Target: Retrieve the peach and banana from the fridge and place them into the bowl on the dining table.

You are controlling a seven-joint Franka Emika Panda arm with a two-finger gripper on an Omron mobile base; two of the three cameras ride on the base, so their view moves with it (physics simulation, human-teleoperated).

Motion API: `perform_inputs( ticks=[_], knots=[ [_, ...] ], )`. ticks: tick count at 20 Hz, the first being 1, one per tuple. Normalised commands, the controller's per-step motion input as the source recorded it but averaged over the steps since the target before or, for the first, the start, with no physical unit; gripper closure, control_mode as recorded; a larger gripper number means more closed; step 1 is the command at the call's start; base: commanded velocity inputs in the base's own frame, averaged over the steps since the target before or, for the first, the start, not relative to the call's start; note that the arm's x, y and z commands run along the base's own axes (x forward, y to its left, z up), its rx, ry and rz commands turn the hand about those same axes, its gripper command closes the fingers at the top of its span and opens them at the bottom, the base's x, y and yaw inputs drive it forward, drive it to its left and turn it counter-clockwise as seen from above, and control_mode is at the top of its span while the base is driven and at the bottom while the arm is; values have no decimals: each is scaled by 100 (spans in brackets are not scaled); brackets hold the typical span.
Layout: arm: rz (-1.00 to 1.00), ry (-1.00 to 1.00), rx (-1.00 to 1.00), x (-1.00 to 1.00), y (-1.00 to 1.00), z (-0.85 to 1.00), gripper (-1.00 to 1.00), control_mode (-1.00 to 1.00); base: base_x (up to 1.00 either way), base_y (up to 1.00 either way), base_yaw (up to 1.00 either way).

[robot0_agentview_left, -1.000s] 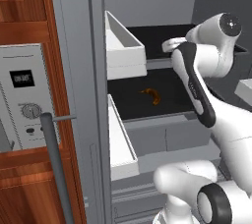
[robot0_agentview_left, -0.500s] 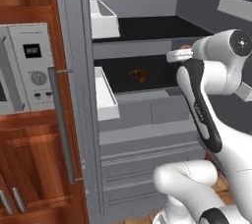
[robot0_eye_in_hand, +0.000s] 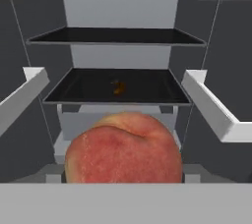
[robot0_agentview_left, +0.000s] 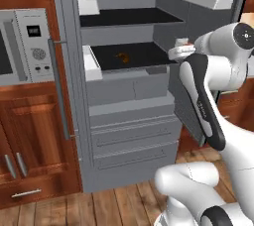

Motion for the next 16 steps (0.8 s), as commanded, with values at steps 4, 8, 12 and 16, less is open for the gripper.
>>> perform_inputs(
  ticks=[4, 8, 12, 16],
  knots=[
    [0, 0, 0, 0, 0, 0, 100, 100, -88, 2, -28],
    [0, 0, 0, 0, 0, 0, 100, 100, -79, 18, -37],
    [0, 0, 0, 0, 0, 0, 100, 100, -93, 18, -42],
    [0, 0, 0, 0, 0, 0, 100, 100, -100, 11, -47]
  ],
)
